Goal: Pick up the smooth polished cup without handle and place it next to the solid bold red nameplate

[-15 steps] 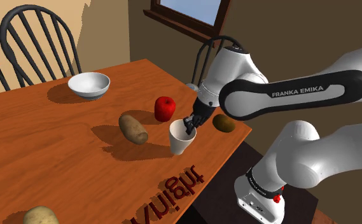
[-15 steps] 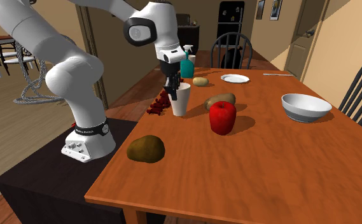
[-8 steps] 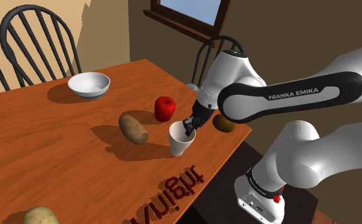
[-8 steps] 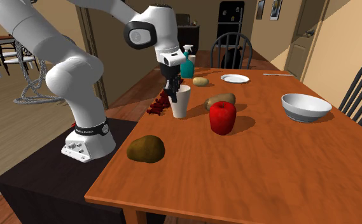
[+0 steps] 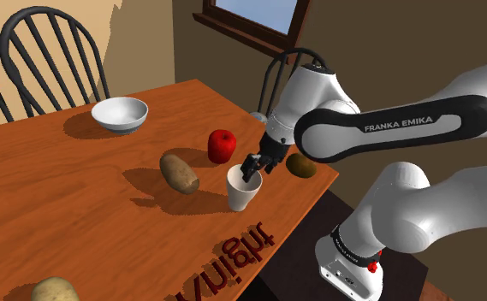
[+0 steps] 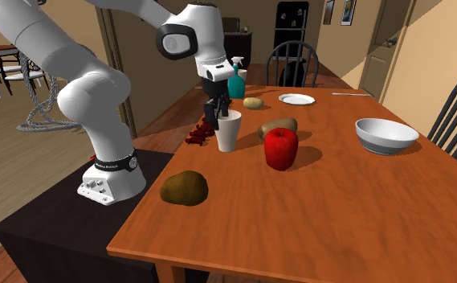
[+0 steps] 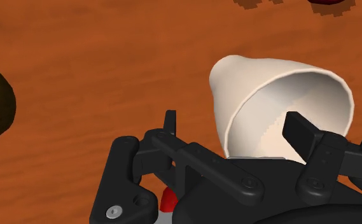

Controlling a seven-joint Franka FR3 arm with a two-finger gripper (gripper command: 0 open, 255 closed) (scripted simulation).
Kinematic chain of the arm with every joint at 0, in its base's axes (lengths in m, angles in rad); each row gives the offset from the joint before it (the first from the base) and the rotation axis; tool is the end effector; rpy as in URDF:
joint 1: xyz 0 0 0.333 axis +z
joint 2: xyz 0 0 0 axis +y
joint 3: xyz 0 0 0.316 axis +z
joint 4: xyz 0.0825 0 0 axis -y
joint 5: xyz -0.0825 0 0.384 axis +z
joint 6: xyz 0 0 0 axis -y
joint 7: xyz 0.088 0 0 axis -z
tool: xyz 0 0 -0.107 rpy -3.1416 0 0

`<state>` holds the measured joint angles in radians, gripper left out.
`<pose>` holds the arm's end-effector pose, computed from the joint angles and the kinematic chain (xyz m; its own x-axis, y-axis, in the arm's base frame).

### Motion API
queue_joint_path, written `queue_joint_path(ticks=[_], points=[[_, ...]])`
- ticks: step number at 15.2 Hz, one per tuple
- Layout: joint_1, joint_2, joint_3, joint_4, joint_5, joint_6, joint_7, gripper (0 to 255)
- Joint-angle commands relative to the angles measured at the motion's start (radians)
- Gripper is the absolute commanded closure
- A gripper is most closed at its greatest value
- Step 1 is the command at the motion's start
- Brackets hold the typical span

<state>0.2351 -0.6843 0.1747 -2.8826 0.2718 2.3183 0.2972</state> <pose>0.2989 0.1264 0.3730 0.9924 -0.0980 0.0749 -0.0871 -0.9867 -0.1369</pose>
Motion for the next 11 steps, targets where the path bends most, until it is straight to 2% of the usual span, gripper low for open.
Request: queue_joint_path(ticks=[1,3,11], points=[[-0.006,-0.046,-0.008,0.026,-0.013,-0.073,0.006,0],[-0.014,-0.091,-0.019,0.061,-0.028,-0.154,0.01,0],[-0.014,-0.091,-0.02,0.061,-0.028,-0.154,0.01,0]])
